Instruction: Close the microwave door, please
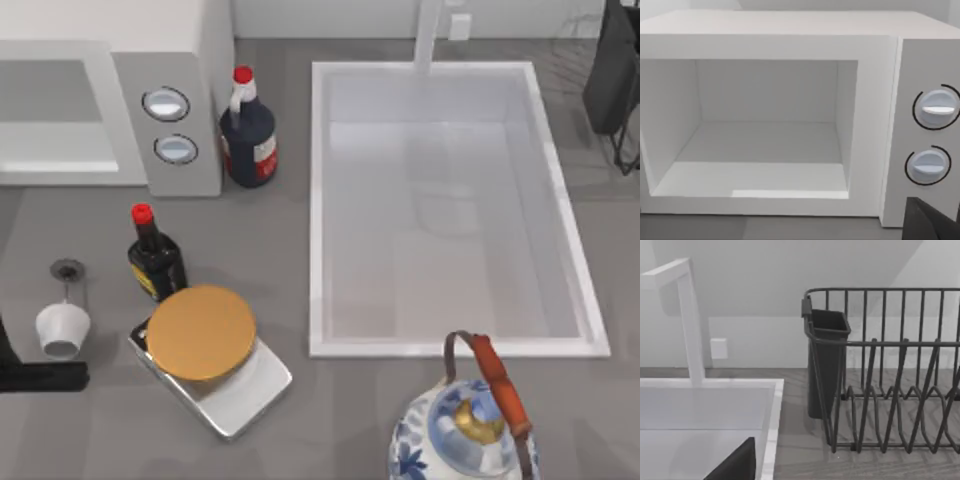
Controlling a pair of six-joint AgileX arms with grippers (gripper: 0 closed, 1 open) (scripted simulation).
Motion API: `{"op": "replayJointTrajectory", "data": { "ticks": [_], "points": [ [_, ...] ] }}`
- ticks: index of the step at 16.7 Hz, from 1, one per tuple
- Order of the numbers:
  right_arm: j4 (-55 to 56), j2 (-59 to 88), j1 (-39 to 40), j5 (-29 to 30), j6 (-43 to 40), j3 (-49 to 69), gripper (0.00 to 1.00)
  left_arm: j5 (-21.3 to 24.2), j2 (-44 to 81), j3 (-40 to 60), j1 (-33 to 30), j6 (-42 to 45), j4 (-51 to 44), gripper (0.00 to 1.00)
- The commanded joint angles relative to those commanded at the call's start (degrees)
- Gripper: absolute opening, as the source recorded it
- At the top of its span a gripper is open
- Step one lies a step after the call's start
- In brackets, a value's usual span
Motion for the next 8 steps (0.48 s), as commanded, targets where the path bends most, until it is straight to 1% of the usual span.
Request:
{"op": "replayJointTrajectory", "data": {
  "ticks": [5, 8],
  "points": [
    [0.0, 0.0, 0.0, 0.0, 0.0, 0.0, 1.0, 0.6, 0.4, 0.7, 0.7, 0.3, -0.4, 0.0],
    [0.0, 0.0, 0.0, 0.0, 0.0, 0.0, 1.0, 4.0, 5.4, 5.3, 5.2, 3.6, -3.3, 0.0]
  ]
}}
